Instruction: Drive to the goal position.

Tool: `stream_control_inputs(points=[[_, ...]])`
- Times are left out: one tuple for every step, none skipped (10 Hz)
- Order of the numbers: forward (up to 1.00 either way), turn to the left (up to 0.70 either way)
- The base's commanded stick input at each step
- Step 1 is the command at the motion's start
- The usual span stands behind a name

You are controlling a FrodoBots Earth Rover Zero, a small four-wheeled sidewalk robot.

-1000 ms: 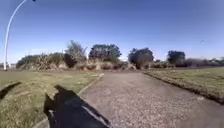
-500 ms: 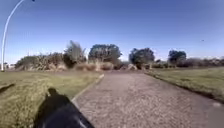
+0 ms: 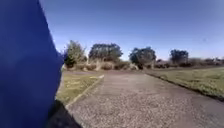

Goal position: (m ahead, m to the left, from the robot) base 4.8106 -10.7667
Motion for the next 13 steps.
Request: stream_control_inputs(points=[[0.7,0.0],[0.7,0.0],[0.7,0.0],[0.7,0.0],[0.7,0.0],[0.7,0.0],[0.37,0.0],[0.7,0.0],[0.7,0.0],[0.7,0.0],[0.7,0.0],[0.7,0.0],[0.7,0.0]])
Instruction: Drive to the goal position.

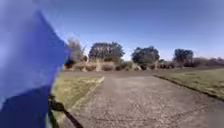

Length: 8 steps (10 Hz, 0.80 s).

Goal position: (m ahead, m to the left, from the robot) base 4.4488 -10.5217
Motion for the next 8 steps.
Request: stream_control_inputs(points=[[0.7,0.0],[0.7,0.0],[0.7,0.0],[0.7,0.0],[0.22,0.0],[0.65,0.0],[0.7,0.0],[0.7,0.0]])
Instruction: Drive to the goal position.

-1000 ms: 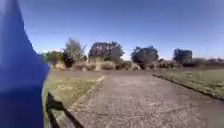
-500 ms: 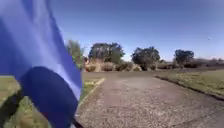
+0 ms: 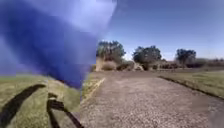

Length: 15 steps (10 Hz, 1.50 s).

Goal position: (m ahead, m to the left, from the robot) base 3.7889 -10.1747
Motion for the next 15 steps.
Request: stream_control_inputs(points=[[0.7,-0.25],[0.7,-0.35],[0.7,-0.35],[0.7,-0.35],[0.7,-0.35],[0.7,-0.35],[0.7,-0.35],[0.7,-0.35],[0.7,-0.3],[0.7,-0.05],[0.7,0.0],[0.7,0.0],[0.7,0.0],[0.7,0.0],[0.7,0.0]])
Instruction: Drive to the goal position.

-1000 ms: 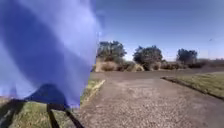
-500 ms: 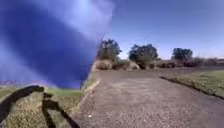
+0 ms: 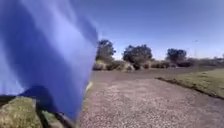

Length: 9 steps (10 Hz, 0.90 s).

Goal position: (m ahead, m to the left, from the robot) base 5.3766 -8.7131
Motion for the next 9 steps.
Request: stream_control_inputs(points=[[0.7,0.0],[0.7,0.0],[0.7,0.0],[0.7,0.0],[0.7,0.0],[0.7,0.0],[0.7,-0.06],[0.7,-0.13],[0.7,-0.19]])
